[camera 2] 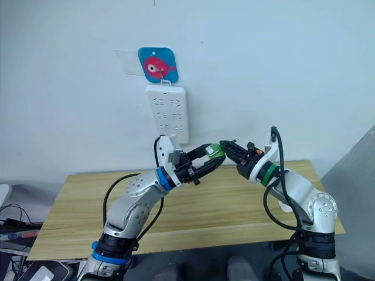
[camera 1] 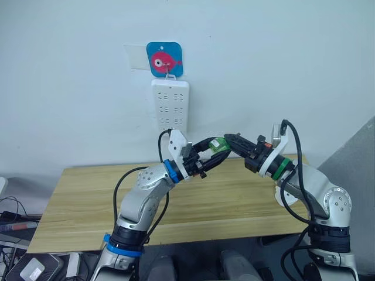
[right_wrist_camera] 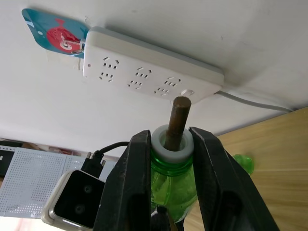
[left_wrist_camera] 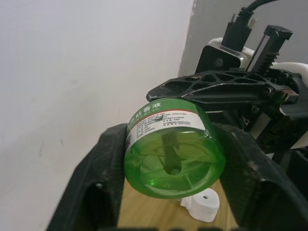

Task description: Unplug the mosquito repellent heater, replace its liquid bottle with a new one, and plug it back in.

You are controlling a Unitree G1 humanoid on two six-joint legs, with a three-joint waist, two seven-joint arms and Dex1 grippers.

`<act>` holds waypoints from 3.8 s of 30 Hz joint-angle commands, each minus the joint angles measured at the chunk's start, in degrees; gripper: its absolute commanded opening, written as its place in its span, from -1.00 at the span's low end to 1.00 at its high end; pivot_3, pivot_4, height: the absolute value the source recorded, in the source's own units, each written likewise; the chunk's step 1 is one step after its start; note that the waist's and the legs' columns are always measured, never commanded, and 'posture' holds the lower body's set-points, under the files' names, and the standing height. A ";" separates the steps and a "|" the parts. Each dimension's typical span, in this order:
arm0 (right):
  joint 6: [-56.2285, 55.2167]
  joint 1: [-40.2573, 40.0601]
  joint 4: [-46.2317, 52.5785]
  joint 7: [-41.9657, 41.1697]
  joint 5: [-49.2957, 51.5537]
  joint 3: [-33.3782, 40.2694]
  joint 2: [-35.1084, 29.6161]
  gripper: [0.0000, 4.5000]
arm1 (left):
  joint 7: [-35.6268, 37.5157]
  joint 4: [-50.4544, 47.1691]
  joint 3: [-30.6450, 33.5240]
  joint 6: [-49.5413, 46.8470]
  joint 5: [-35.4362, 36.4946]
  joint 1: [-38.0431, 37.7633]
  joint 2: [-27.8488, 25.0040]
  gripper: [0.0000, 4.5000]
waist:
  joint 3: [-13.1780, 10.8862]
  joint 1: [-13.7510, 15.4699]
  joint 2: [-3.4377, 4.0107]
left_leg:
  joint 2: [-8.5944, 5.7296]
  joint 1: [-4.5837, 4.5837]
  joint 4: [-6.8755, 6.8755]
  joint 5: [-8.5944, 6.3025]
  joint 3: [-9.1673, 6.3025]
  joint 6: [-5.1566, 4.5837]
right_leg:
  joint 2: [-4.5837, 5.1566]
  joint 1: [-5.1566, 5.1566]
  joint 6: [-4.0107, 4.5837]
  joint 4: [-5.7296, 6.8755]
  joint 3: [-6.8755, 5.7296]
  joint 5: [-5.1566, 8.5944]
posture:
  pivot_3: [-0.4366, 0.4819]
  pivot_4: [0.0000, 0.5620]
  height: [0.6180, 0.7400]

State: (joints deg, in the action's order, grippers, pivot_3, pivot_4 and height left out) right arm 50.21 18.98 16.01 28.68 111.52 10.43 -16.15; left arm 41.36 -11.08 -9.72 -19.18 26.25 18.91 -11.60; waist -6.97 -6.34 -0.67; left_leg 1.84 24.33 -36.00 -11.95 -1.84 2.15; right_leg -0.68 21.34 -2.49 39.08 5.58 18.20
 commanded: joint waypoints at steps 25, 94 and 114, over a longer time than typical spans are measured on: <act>-56.74 -7.78 -37.60 -35.00 -101.76 -19.40 -7.63 -0.64 | 5.81 -3.77 -8.86 0.13 -12.43 -0.48 -11.54 1.00 | 0.04 1.46 -0.03 | 0.00 -0.15 -0.02 0.01 0.10 0.03 | 0.04 -0.02 0.01 0.08 0.06 -0.01 | -0.19 -0.73 1.00; -26.29 3.58 1.36 -87.93 -87.31 -21.14 -21.58 1.00 | -29.36 48.52 18.20 37.19 -20.50 -8.89 2.83 1.00 | -0.44 4.23 -0.66 | -0.05 -1.31 0.03 -0.08 0.00 0.13 | 0.12 -1.20 0.07 0.00 -0.09 0.08 | -0.10 -0.55 1.00; -18.37 1.88 8.46 -87.00 -83.82 -17.25 -25.58 1.00 | -27.76 76.36 19.57 46.63 -21.40 6.96 0.65 1.00 | -0.53 3.36 -0.75 | -0.04 -1.16 0.02 -0.34 -0.01 0.55 | 0.12 -1.13 -0.09 -0.10 -0.09 0.19 | -0.23 -0.50 1.00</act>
State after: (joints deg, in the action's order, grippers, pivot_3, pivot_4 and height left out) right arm 31.16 20.73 21.71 -58.55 26.17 -8.99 -40.79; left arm 13.30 65.15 9.43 25.81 4.88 24.67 -10.64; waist -7.50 -2.99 -1.43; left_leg 1.80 23.17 -35.98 -12.29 -1.84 2.70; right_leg -0.56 20.21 -2.60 38.97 5.49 18.40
